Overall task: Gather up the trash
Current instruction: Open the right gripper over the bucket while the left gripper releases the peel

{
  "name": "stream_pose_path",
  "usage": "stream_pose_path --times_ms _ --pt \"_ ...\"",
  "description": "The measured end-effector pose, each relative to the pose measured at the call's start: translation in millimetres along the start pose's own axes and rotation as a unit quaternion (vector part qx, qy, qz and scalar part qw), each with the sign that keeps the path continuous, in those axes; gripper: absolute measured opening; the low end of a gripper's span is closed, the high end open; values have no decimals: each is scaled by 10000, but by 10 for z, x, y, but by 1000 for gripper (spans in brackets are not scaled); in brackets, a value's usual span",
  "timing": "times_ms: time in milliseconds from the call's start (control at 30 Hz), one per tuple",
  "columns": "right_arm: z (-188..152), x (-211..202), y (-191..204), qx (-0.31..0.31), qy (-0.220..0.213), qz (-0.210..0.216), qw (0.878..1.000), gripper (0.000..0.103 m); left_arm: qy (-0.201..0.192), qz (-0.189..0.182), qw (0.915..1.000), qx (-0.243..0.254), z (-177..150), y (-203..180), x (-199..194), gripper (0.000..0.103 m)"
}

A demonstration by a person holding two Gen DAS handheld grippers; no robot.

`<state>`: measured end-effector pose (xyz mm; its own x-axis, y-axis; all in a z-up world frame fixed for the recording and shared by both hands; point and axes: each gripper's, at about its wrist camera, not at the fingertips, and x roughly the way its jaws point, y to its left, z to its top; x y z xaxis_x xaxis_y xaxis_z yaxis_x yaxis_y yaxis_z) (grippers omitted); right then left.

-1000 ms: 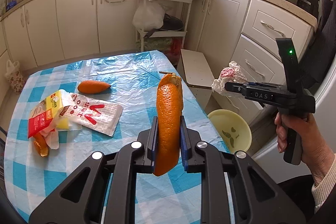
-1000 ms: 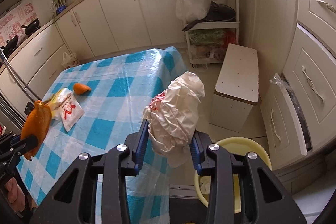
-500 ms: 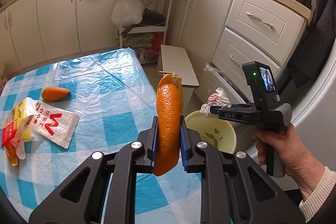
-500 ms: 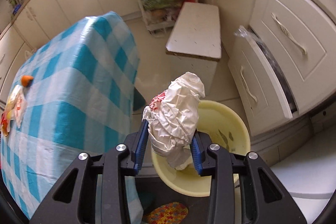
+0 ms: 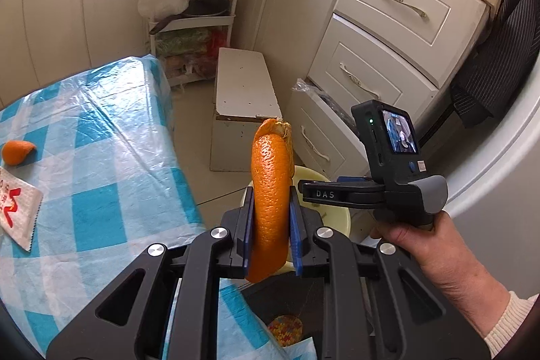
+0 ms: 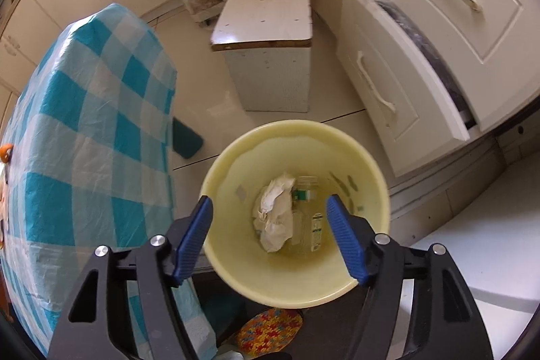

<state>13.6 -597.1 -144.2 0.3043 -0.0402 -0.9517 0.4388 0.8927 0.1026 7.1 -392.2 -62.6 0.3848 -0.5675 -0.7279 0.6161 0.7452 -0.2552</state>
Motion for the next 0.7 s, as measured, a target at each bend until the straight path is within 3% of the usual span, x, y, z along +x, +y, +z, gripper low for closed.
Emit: stream_pose_path --times_ms 100,300,500,600,700 --pt "44 -208 -171 540 -469 107 9974 68 130 -101 9999 -14 37 -112 170 17" --pt "34 -892 -453 1341 -2044 303 9692 75 439 -141 9989 -44 87 -306 583 17" --pt "16 -1085 -470 1337 -2513 368 9579 76 827 -134 9965 -37 161 -471 1067 20" --pt "82 -1076 -478 1326 -2563 396 9566 76 798 -164 9966 -96 206 -505 1129 27" --pt "110 -1101 -464 1287 -2579 416 9566 76 596 -99 9980 -159 242 -484 1038 44"
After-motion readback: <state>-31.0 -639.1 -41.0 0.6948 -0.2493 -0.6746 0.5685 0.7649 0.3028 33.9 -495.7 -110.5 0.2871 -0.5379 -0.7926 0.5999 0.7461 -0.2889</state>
